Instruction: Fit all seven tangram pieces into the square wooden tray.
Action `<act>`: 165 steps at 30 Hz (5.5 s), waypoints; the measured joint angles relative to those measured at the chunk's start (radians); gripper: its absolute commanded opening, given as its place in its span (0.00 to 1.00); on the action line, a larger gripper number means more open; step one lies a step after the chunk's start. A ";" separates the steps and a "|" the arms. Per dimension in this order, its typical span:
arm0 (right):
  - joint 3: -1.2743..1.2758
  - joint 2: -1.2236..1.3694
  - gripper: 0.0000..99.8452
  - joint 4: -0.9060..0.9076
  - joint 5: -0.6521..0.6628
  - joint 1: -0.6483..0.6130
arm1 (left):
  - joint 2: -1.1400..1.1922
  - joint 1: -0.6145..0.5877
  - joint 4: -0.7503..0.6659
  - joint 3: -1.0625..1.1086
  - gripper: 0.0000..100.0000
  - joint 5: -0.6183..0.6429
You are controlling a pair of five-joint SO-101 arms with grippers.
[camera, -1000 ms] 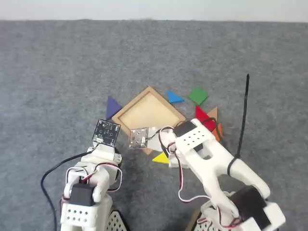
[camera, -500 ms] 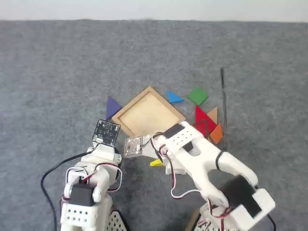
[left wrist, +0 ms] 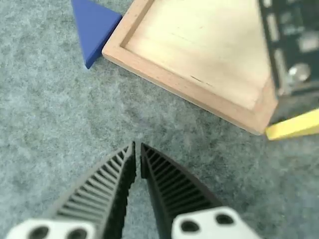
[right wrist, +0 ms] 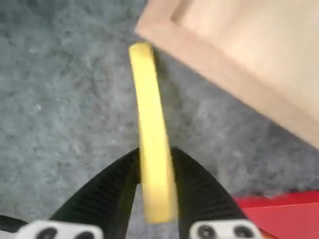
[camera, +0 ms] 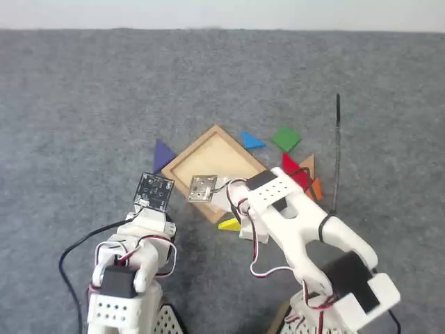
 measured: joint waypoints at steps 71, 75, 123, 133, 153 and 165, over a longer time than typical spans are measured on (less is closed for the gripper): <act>-0.908 0.617 0.10 0.081 -0.835 -0.153 | 0.000 0.000 0.000 0.000 0.02 0.000; -0.910 0.617 0.20 0.089 -0.835 -0.169 | 0.000 0.000 0.000 0.000 0.02 0.000; -1.030 0.689 0.21 0.058 -0.638 0.044 | 0.000 0.000 0.000 0.000 0.02 0.000; -1.031 0.689 0.21 0.104 -0.638 0.000 | 0.000 0.000 0.000 0.000 0.02 0.000; -0.779 0.542 0.21 0.026 -0.638 -0.103 | 0.000 0.000 0.000 0.000 0.02 0.000; -0.726 0.531 0.01 0.081 -0.658 0.064 | 0.000 0.000 0.000 0.000 0.02 0.000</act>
